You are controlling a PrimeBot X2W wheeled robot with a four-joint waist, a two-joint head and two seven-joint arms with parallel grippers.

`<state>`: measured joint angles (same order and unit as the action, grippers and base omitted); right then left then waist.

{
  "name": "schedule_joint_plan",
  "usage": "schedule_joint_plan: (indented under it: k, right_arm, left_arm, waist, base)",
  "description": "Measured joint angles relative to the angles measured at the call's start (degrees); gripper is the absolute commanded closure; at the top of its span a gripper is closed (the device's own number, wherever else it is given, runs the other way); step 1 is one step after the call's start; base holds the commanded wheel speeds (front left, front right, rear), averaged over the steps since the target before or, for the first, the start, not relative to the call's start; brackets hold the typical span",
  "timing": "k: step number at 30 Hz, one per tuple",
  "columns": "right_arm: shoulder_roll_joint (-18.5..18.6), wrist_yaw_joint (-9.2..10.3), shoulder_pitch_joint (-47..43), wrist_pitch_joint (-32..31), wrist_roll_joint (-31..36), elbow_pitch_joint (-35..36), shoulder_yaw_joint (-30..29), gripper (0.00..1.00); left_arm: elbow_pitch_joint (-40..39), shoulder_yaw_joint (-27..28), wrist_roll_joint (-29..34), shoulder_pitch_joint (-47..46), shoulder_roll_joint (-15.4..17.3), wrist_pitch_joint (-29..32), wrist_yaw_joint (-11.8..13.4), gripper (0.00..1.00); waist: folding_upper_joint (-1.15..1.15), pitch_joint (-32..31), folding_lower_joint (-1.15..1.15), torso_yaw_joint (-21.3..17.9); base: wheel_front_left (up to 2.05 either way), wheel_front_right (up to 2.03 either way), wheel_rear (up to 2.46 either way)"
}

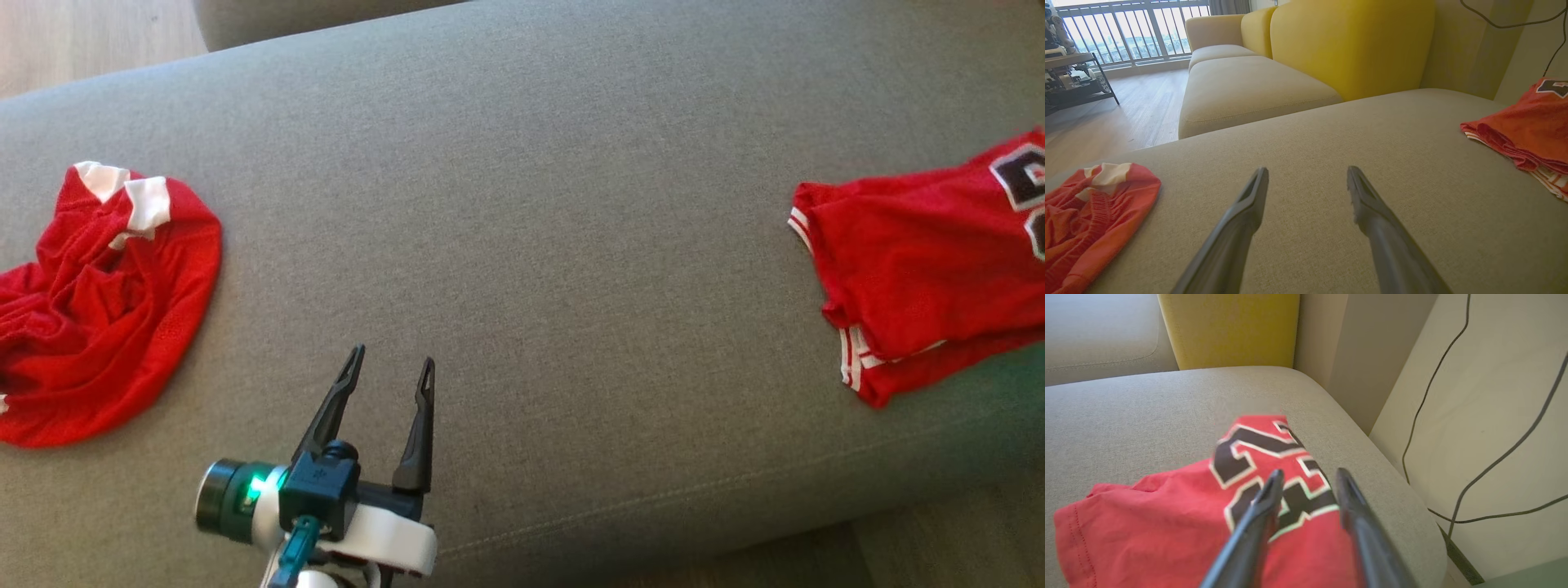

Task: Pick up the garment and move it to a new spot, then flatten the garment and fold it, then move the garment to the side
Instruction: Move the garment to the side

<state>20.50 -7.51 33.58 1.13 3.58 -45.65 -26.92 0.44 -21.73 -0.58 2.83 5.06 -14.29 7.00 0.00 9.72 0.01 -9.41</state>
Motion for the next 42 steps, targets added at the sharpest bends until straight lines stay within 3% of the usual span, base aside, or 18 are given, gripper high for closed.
schedule_joint_plan:
  k: [7,13,19,26,30,35,42]
  right_arm:
    - [-5.60,0.00,-0.23,0.99,6.05,5.19,-1.32,0.00]
    - [-11.90,0.00,-5.69,1.80,1.80,10.35,7.08,0.00]
    - [-16.25,-0.01,-15.96,5.75,-1.32,14.68,10.07,0.00]
    - [-17.63,-0.01,-22.97,12.58,-5.39,20.92,19.47,0.00]
    - [-17.79,0.00,-27.65,13.10,-9.93,22.72,19.50,0.00]
    - [-17.83,-0.01,-33.80,13.10,-10.46,29.69,19.40,0.00]
    - [-18.00,0.00,-39.77,13.34,-12.65,35.65,18.31,0.00]
  left_arm:
    - [0.97,-0.02,-0.24,-0.26,-0.05,0.00,0.26,0.00]
    - [1.42,0.47,-2.36,0.83,-0.49,-0.01,1.54,0.00]
    - [4.04,1.42,-5.23,3.07,-0.82,-0.01,1.58,0.00]
    - [3.89,2.98,-6.78,4.33,-1.24,-0.01,1.59,0.00]
    - [3.52,3.60,-7.95,5.76,-1.43,-0.01,1.58,0.00]
    - [2.25,4.31,-8.54,7.34,-1.47,0.00,1.47,0.00]
    - [-0.51,5.17,-4.22,8.32,-1.48,-0.01,1.04,0.00]
  waist:
    - [0.00,-1.99,0.00,0.47]
    - [0.00,-5.37,-0.01,1.47]
    - [0.00,-9.00,-0.01,3.74]
    - [0.00,-12.10,-0.01,6.77]
    - [0.00,-13.79,-0.01,8.31]
    - [0.00,-15.36,-0.01,10.06]
    - [0.00,-16.79,-0.01,11.58]
  base:
    - [0.00,0.00,0.00]
    - [0.00,0.00,0.00]
    - [0.00,0.00,0.00]
    - [0.00,0.00,0.00]
    - [0.00,0.00,0.00]
    - [0.00,0.00,0.00]
    - [0.00,0.00,0.00]
